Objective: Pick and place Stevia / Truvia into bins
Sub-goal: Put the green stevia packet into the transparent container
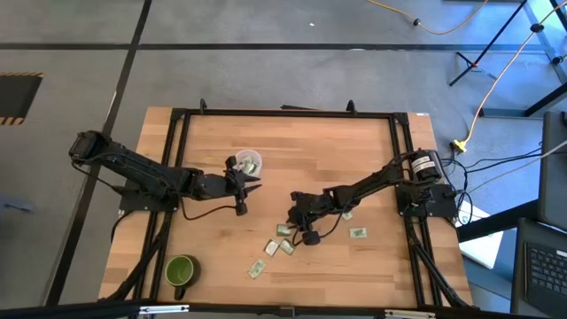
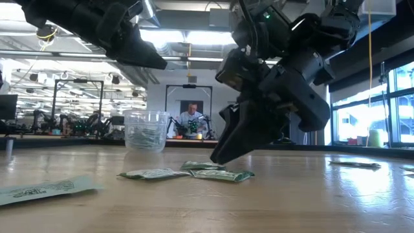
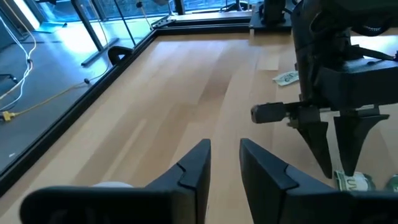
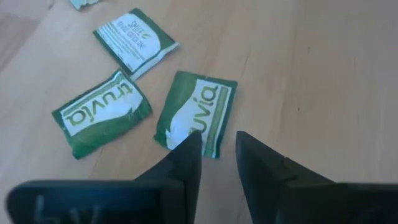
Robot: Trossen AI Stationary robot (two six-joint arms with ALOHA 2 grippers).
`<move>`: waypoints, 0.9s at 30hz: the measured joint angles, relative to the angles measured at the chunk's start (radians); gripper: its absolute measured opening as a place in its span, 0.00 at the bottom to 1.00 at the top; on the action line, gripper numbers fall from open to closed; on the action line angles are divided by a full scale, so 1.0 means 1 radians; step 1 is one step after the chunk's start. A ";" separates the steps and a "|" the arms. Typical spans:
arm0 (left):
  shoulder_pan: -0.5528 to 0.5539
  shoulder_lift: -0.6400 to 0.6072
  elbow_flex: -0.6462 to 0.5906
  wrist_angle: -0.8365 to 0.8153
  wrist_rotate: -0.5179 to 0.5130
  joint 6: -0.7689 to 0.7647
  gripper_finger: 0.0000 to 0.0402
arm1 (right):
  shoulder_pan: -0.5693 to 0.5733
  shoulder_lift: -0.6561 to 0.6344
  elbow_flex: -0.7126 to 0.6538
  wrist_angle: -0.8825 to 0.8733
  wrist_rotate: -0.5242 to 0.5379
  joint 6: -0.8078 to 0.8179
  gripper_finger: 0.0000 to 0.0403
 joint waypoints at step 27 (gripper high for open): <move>0.000 0.000 0.000 -0.011 0.000 0.013 0.19 | 0.000 0.002 0.003 -0.065 0.015 0.049 0.01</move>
